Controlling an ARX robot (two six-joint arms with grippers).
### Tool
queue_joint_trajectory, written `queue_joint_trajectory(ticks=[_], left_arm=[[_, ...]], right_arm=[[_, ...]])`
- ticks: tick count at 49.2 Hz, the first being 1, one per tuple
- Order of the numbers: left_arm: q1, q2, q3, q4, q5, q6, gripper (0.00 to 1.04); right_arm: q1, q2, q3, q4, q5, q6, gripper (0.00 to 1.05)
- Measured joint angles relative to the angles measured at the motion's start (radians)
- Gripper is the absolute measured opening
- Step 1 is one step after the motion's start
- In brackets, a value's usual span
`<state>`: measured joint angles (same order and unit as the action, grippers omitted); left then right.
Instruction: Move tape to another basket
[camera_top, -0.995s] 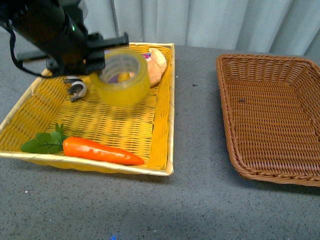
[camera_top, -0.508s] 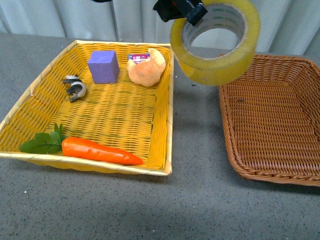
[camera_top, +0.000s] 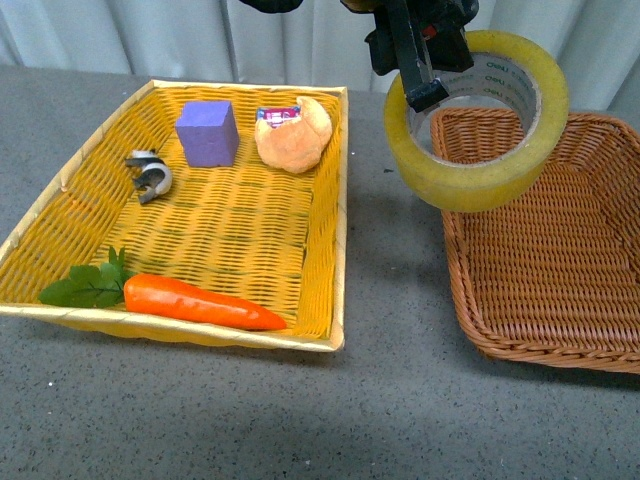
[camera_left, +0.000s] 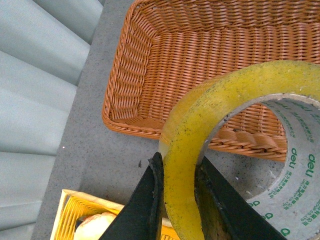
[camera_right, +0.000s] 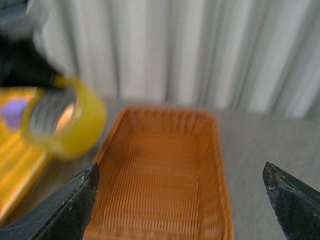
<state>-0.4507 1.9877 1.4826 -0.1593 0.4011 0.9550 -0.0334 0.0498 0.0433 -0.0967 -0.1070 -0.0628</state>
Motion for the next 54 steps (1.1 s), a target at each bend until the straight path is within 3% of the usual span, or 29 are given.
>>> queue_joint_trajectory(ticks=[3, 5, 11, 21, 41, 54], left_arm=[[0.0, 0.0, 0.0, 0.0, -0.005, 0.007, 0.15], [0.0, 0.0, 0.0, 0.0, -0.004, 0.012, 0.15], [0.0, 0.0, 0.0, 0.0, -0.002, 0.013, 0.15], [0.003, 0.0, 0.0, 0.0, -0.003, 0.013, 0.15], [0.002, 0.0, 0.0, 0.0, -0.002, 0.014, 0.15], [0.002, 0.0, 0.0, 0.0, -0.003, 0.014, 0.15]], right_arm=[[-0.047, 0.11, 0.055, -0.094, -0.114, -0.077, 0.96], [-0.071, 0.248, 0.094, -0.069, -0.176, -0.157, 0.96], [-0.068, 0.472, 0.171, 0.045, -0.203, -0.215, 0.96], [-0.007, 0.827, 0.32, 0.201, -0.19, -0.23, 0.96], [0.168, 1.276, 0.58, 0.287, -0.119, -0.143, 0.96], [0.228, 1.441, 0.703, 0.314, -0.057, -0.06, 0.96]])
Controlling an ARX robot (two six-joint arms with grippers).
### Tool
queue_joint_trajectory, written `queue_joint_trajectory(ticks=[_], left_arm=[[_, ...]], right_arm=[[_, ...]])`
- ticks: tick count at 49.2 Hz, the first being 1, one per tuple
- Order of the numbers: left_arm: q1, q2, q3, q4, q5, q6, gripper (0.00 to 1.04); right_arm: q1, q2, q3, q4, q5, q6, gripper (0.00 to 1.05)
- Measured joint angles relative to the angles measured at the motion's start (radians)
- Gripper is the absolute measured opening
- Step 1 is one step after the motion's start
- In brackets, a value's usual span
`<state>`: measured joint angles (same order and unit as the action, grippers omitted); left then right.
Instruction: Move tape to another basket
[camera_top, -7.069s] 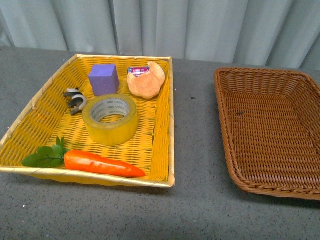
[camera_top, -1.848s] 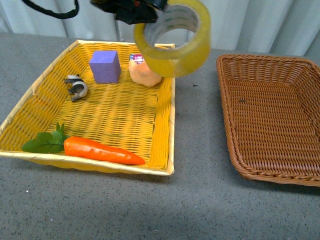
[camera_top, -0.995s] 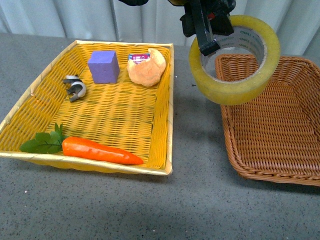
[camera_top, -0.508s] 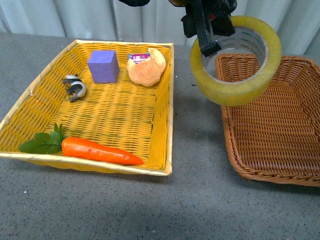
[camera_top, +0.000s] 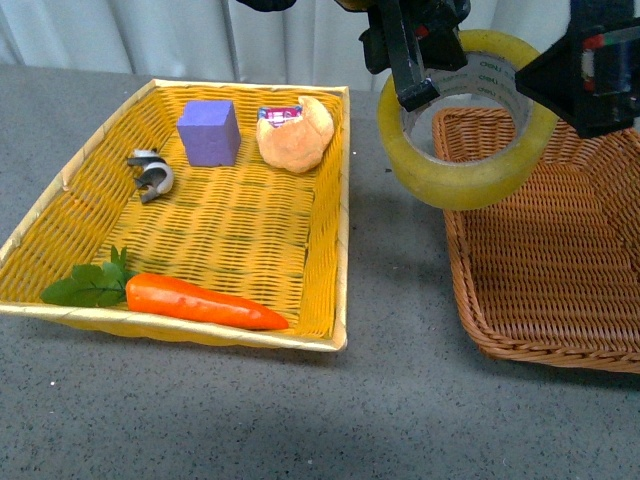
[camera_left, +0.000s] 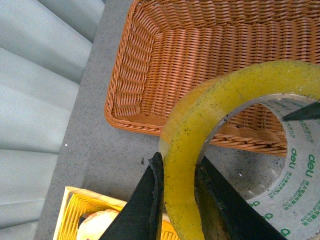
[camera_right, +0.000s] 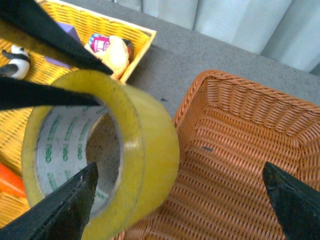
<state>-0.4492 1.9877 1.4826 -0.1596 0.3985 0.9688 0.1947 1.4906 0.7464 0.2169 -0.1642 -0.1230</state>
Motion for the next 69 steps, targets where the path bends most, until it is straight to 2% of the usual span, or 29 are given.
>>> queue_joint_trajectory(ticks=[20, 24, 29, 40, 45, 51, 52, 55, 58, 65, 69], left_arm=[[0.0, 0.0, 0.0, 0.0, 0.0, 0.0, 0.15], [0.0, 0.0, 0.0, 0.0, 0.0, 0.0, 0.15], [0.0, 0.0, 0.0, 0.0, -0.001, 0.0, 0.15], [0.0, 0.0, 0.0, 0.0, 0.015, -0.005, 0.14], [0.0, 0.0, 0.0, 0.0, 0.019, -0.011, 0.14], [-0.016, -0.009, 0.005, 0.011, -0.105, 0.016, 0.15], [-0.017, -0.01, 0.005, 0.015, -0.111, 0.015, 0.16], [-0.026, -0.014, 0.007, 0.037, -0.174, 0.059, 0.3], [-0.034, -0.024, 0.007, 0.105, -0.227, 0.08, 0.44], [-0.001, -0.107, -0.057, 0.266, -0.268, 0.027, 0.73], [0.016, -0.137, -0.104, 0.327, -0.304, 0.001, 0.83]], right_arm=[[0.037, 0.091, 0.058, 0.016, 0.044, 0.08, 0.93], [0.037, 0.091, 0.061, 0.017, 0.039, 0.094, 0.8], [0.035, 0.092, 0.061, 0.008, 0.031, 0.111, 0.57], [0.037, 0.094, 0.064, -0.031, 0.023, 0.138, 0.22], [0.036, 0.102, 0.072, -0.045, 0.027, 0.145, 0.16], [0.027, 0.115, 0.087, -0.05, 0.014, 0.176, 0.15], [0.026, 0.116, 0.089, -0.05, 0.014, 0.176, 0.15], [0.021, 0.127, 0.111, -0.056, 0.069, 0.163, 0.15], [0.0, 0.152, 0.118, -0.058, 0.077, 0.123, 0.15], [-0.053, 0.225, 0.119, -0.048, 0.083, 0.077, 0.15], [-0.081, 0.257, 0.123, -0.042, 0.087, 0.065, 0.15]])
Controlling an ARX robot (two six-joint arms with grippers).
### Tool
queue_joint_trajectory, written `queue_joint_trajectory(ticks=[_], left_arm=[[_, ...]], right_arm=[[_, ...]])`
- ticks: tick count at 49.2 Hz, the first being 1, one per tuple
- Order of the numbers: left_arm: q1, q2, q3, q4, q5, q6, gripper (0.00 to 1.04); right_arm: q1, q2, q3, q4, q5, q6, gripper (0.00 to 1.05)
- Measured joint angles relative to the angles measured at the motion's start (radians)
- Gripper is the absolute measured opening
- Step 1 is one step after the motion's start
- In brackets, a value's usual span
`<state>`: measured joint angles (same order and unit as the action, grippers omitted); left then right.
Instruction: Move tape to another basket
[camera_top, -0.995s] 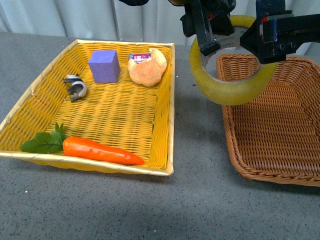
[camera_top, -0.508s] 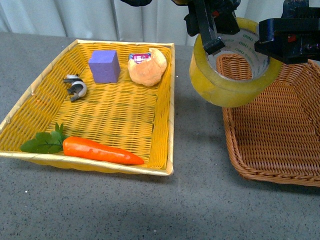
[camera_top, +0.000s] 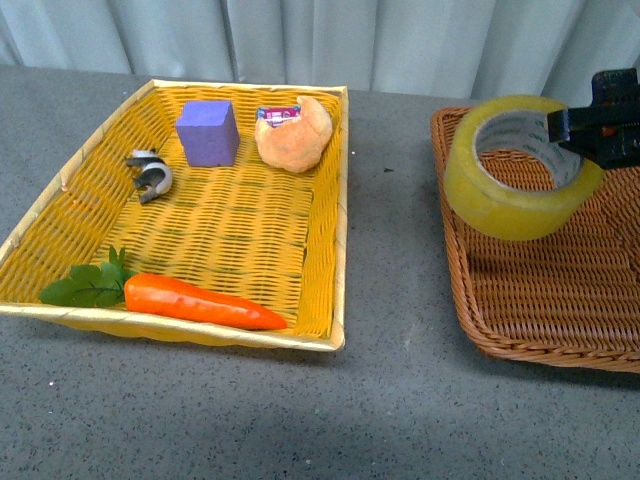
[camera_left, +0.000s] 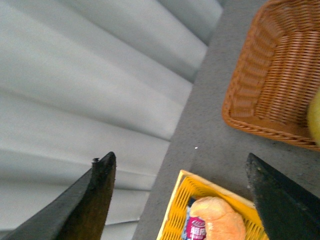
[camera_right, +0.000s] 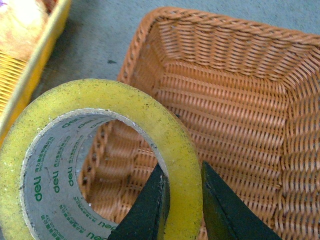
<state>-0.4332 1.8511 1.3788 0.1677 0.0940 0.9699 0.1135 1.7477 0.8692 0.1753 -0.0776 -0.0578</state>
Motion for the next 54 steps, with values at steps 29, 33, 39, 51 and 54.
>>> queue_joint_trajectory(ticks=[29, 33, 39, 51, 54], left_arm=[[0.204, -0.111, -0.39, 0.379, -0.422, -0.734, 0.98], [0.209, -0.115, -0.402, 0.377, -0.452, -0.809, 0.98], [0.208, -0.131, -0.414, 0.365, -0.478, -0.861, 0.98], [0.2, -0.179, -0.448, 0.382, -0.595, -0.936, 0.98], [0.197, -0.192, -0.453, 0.388, -0.641, -0.954, 0.98]], right_arm=[[-0.169, 0.269, 0.071, 0.096, -0.032, -0.06, 0.15], [-0.169, 0.274, 0.071, 0.103, -0.035, -0.058, 0.15], [-0.169, 0.274, 0.071, 0.117, -0.043, -0.056, 0.21], [-0.17, 0.217, 0.018, 0.214, -0.054, -0.032, 0.65], [-0.17, 0.188, 0.001, 0.237, -0.04, -0.035, 0.74]])
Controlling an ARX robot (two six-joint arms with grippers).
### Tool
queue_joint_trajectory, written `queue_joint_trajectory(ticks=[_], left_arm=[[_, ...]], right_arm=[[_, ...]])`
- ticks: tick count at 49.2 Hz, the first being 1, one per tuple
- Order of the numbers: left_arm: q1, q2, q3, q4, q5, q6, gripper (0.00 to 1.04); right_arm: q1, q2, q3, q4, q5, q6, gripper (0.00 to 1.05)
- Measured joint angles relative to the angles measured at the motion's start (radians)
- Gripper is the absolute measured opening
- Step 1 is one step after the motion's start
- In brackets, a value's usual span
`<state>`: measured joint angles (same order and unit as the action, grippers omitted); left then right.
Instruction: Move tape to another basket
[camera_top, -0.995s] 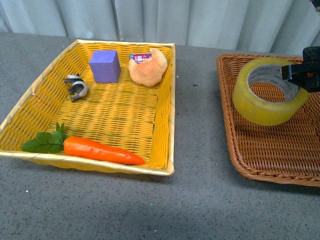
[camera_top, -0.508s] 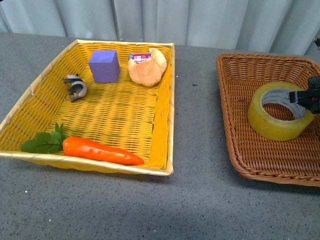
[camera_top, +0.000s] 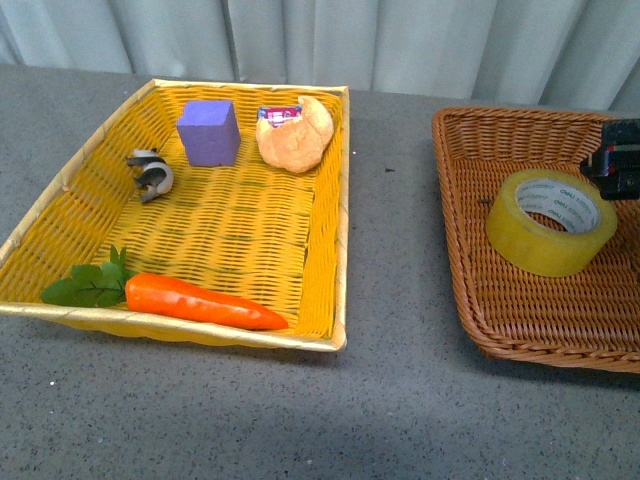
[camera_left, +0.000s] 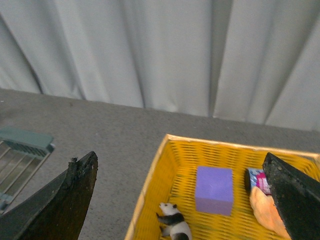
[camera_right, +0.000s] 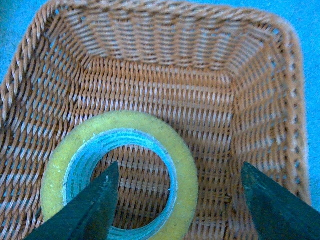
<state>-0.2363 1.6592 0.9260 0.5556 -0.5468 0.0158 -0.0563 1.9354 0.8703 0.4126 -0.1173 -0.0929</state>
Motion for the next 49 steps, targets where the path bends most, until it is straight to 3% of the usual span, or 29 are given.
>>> queue_joint_trajectory(ticks=[3, 8, 10, 12, 15, 18, 23, 29, 37, 49], left_arm=[[-0.002, -0.012, -0.01, 0.016, 0.002, -0.015, 0.98], [0.025, -0.06, -0.12, 0.209, 0.255, -0.016, 0.82], [0.035, -0.09, -0.178, 0.265, 0.323, -0.016, 0.75], [0.048, -0.132, -0.248, 0.303, 0.364, -0.016, 0.66], [0.07, -0.192, -0.345, 0.336, 0.389, -0.017, 0.51], [0.086, -0.235, -0.407, 0.353, 0.401, -0.017, 0.41], [0.108, -0.289, -0.492, 0.369, 0.417, -0.017, 0.25], [0.124, -0.362, -0.574, 0.379, 0.441, -0.017, 0.05], [0.156, -0.482, -0.688, 0.375, 0.465, -0.018, 0.04], [0.23, -0.641, -0.788, 0.313, 0.541, -0.018, 0.04]], right_arm=[[0.0, -0.027, -0.009, 0.011, 0.036, -0.001, 0.83], [0.0, -0.051, -0.01, 0.017, 0.049, 0.0, 0.97], [0.0, -0.052, -0.01, 0.018, 0.051, -0.001, 0.96], [0.0, -0.038, -0.026, 0.075, 0.055, 0.01, 0.93], [0.002, 0.003, -0.149, 0.48, 0.068, 0.05, 0.79], [0.005, -0.002, -0.254, 0.713, 0.073, 0.062, 0.68], [0.011, -0.077, -0.358, 0.892, 0.077, 0.072, 0.52], [0.043, -0.196, -0.454, 0.914, 0.119, 0.076, 0.33], [0.057, -0.345, -0.598, 0.886, 0.118, 0.074, 0.01], [0.057, -0.558, -0.718, 0.787, 0.119, 0.08, 0.01]])
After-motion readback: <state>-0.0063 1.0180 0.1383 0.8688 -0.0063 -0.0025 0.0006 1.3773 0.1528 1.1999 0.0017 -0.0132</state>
